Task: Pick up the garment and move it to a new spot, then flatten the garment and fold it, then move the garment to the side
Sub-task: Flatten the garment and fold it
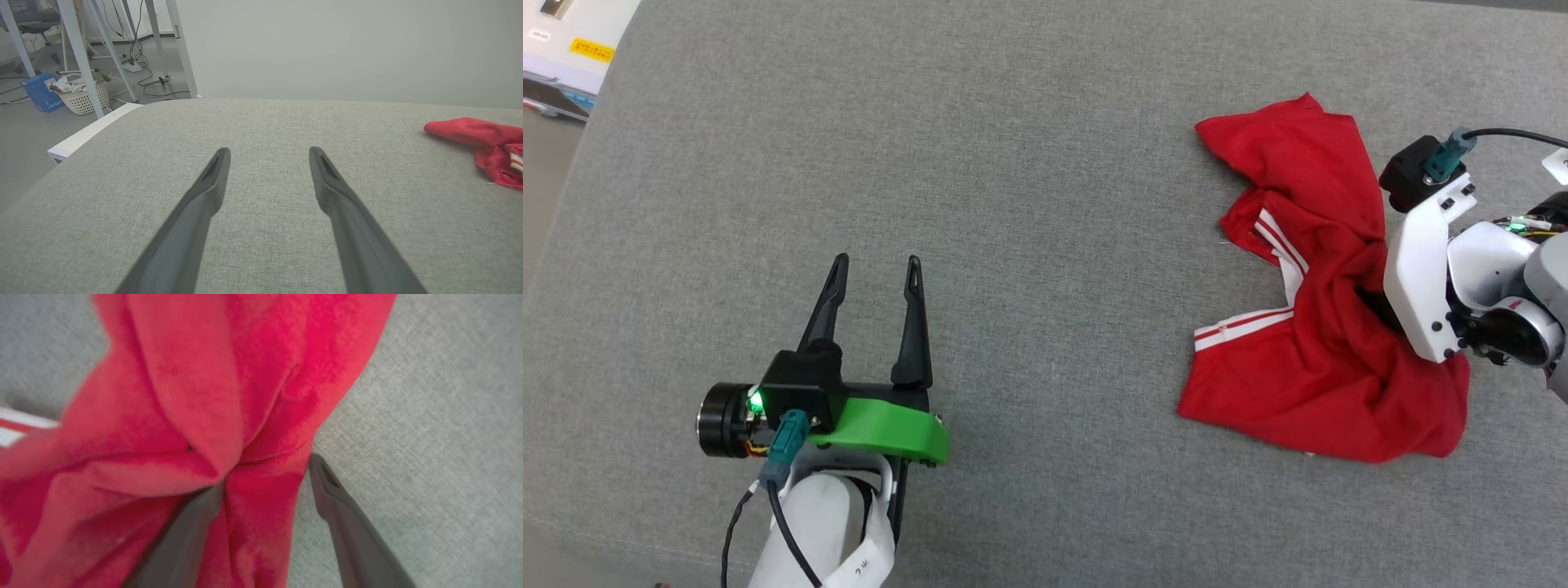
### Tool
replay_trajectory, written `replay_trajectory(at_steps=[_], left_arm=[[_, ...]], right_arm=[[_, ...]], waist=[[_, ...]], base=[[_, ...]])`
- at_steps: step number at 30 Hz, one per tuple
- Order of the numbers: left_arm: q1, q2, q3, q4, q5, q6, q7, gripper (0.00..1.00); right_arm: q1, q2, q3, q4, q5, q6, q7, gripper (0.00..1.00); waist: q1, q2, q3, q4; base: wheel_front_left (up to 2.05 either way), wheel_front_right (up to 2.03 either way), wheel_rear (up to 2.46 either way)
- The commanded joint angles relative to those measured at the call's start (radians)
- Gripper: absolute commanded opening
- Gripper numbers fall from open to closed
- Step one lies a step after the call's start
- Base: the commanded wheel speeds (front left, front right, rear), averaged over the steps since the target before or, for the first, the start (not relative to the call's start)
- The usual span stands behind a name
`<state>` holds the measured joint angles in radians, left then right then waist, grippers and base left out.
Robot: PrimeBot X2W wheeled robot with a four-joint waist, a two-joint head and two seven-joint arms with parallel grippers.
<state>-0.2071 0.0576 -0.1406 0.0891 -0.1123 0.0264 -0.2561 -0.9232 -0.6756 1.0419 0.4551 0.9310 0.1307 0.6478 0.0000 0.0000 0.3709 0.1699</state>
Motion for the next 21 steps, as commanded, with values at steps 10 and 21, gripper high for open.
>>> replay_trajectory(at_steps=[10,21], left_arm=[[0.029,-0.007,0.024,0.017,0.018,0.000,-0.006,1.00],[0.083,-0.007,0.038,0.012,0.023,0.000,-0.006,1.00]], right_arm=[[-0.067,-0.042,-0.004,-0.034,0.024,0.000,-0.406,0.00],[0.118,-0.274,-0.181,-0.102,0.089,0.000,-0.628,0.00]], waist=[[0.0000,0.0000,-0.109,-0.041],[0.0000,0.0000,-0.175,-0.080]], base=[[0.00,0.00,0.00],[0.00,0.00,0.00]])
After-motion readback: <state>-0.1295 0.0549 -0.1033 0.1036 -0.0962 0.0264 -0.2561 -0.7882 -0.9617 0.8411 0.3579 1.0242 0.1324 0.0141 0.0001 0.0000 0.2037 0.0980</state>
